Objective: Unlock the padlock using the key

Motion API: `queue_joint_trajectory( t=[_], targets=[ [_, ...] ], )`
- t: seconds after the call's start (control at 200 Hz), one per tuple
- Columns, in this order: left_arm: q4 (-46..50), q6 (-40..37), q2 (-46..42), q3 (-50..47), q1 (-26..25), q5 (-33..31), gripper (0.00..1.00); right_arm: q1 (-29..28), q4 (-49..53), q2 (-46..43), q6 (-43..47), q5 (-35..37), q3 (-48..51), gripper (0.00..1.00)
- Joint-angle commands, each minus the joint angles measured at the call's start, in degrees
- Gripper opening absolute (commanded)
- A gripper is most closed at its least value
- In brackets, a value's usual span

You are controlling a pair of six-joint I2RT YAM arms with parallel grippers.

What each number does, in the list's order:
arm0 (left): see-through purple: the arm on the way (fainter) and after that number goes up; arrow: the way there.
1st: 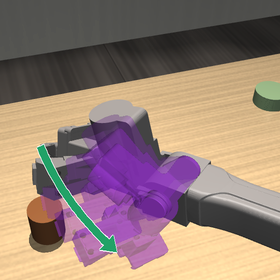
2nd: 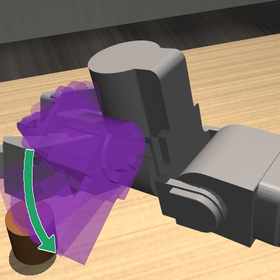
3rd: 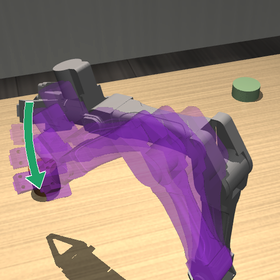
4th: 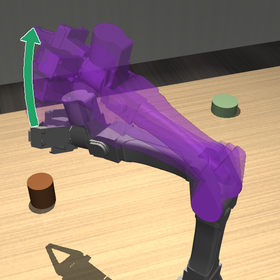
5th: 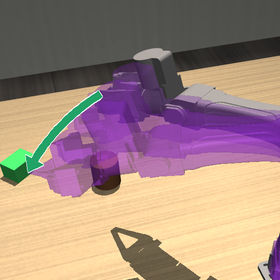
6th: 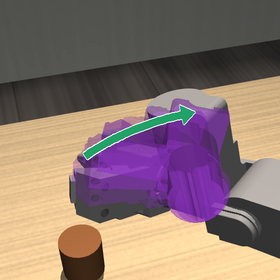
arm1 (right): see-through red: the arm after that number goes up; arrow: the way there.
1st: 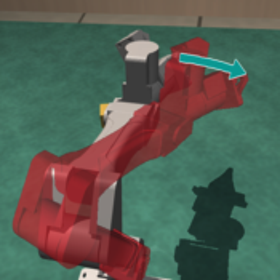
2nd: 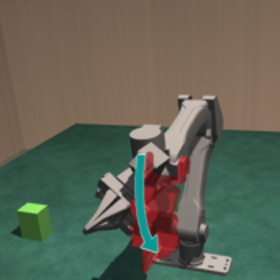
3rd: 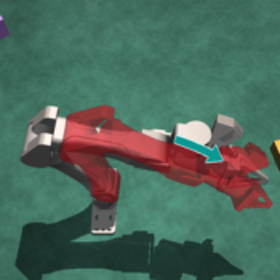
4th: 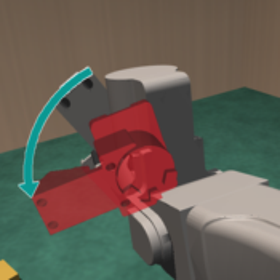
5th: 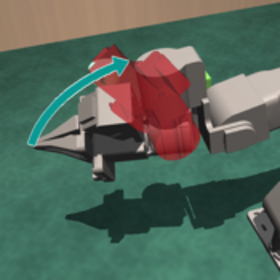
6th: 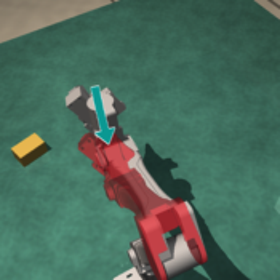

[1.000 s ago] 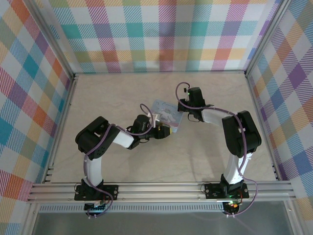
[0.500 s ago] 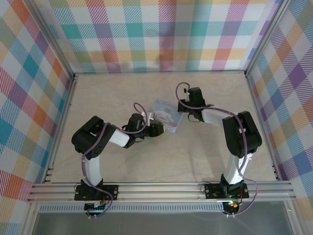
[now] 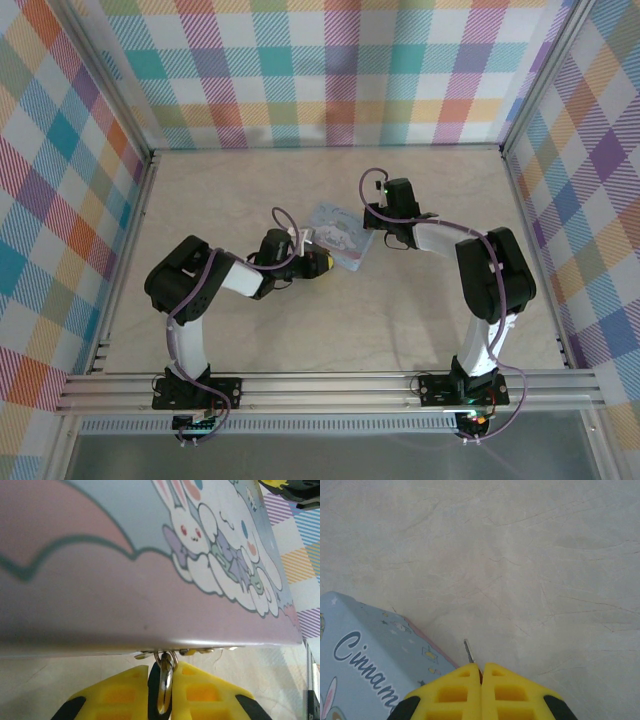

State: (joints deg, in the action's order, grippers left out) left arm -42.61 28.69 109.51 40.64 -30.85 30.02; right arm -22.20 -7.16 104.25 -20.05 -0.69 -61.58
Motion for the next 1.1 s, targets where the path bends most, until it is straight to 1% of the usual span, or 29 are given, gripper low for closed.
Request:
queue_joint_trajectory(
  t=[0.0,0.115,0.195,0.315,0.42,0.51,0.68,1.095],
  targets=[
    [12.73,-1.61,0.17,0.78,1.14,-0.89,0.11,-0.48,2.97,-2.77,1.36,0.00,-1.06,0.00],
    [20.27,-2.59,-2.18,1.96,1.14,-0.44,0.12,-0.31,7.88,-4.01,1.76,2.97,-3.74,0.00],
    [23.05,-2.80,-3.63,2.07,1.14,-0.19,0.11,-0.22,11.20,-5.20,1.41,5.50,-4.76,0.00],
    [24.25,-1.90,-4.84,1.90,1.08,0.10,0.11,-0.21,17.15,-6.67,-0.09,8.63,-5.44,0.00],
    [23.42,-0.17,-4.53,1.87,0.84,1.14,0.11,-0.35,19.95,-8.03,-1.68,10.39,-3.88,0.00],
    [22.76,0.53,-4.23,1.88,0.32,1.18,0.11,-1.36,19.78,-8.52,-1.92,9.94,-2.19,0.00],
    [20.64,3.33,-3.12,2.04,-0.91,1.63,0.11,-3.36,18.37,-6.04,-3.34,8.56,-2.09,0.00],
    [16.09,8.56,-1.94,1.61,-4.45,-0.07,0.14,-4.19,15.80,2.65,-4.47,3.82,-10.23,0.00]
  ],
)
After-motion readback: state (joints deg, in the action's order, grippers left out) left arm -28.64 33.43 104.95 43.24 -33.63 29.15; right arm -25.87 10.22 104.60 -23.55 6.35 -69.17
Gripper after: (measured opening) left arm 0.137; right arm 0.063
